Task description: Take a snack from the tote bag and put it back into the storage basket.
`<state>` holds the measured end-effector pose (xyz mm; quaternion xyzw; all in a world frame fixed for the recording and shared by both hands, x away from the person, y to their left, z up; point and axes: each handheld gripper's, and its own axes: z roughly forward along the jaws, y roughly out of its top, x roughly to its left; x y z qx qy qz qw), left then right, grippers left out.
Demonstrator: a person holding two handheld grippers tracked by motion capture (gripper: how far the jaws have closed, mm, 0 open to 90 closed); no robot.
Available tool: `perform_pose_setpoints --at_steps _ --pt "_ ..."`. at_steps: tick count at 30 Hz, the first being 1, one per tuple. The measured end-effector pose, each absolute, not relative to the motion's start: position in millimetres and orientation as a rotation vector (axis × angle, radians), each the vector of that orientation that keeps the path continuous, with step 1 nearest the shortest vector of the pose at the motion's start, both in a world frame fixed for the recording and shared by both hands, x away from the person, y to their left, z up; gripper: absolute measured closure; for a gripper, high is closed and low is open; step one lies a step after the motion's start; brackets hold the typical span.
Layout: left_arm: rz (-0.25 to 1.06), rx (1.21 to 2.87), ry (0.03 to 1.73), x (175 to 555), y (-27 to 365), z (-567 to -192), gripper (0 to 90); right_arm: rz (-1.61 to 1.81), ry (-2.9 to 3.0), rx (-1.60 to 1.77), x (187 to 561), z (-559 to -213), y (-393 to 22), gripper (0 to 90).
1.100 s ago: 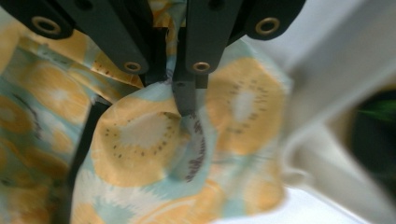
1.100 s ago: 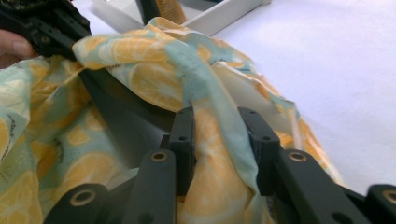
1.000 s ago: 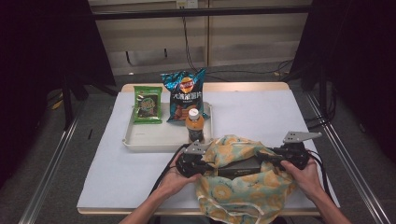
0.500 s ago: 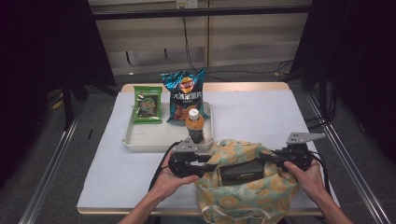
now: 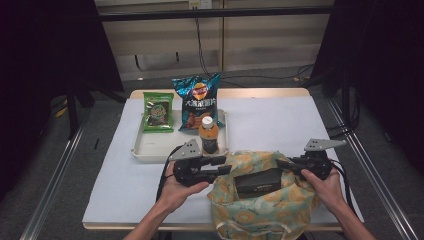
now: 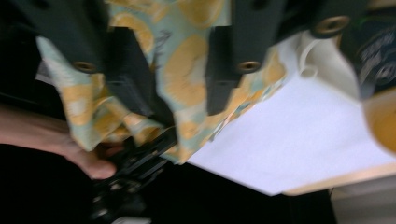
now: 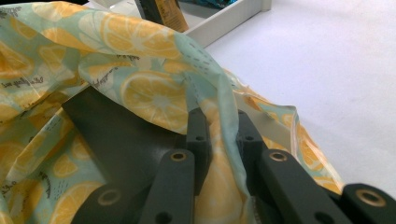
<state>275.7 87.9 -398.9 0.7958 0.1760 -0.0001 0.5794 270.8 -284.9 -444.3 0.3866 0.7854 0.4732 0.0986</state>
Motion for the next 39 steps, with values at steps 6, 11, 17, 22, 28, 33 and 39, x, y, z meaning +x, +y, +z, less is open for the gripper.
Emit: perform_pose_setpoints --at_steps 6,11,17,22,28,33,39 --pt "-0.078 1.986 0.352 275.6 62.3 -423.3 82.4 1.407 2.328 1.137 271.5 -443.5 -282.2 80.5" --pt "-0.072 2.072 0.347 285.1 45.3 -439.8 79.2 1.409 2.326 1.138 272.4 -443.5 -282.6 80.5" --pt "-0.063 2.002 0.305 275.8 49.1 -413.5 77.8 1.408 2.321 1.142 273.0 -443.0 -283.9 80.3" --pt "-0.097 1.982 0.267 271.9 46.2 -408.5 85.5 1.403 2.318 1.142 273.7 -443.1 -283.9 80.1" --pt "-0.094 2.078 0.287 275.6 30.9 -428.1 84.3 1.404 2.314 1.142 273.7 -442.7 -283.8 80.0" --pt "-0.038 2.122 0.330 295.8 30.5 -443.3 73.9 1.403 2.316 1.137 272.6 -442.4 -284.0 78.8" --pt "-0.013 2.135 0.327 303.8 31.7 -444.8 51.1 1.402 2.313 1.143 274.0 -444.1 -284.5 73.9"
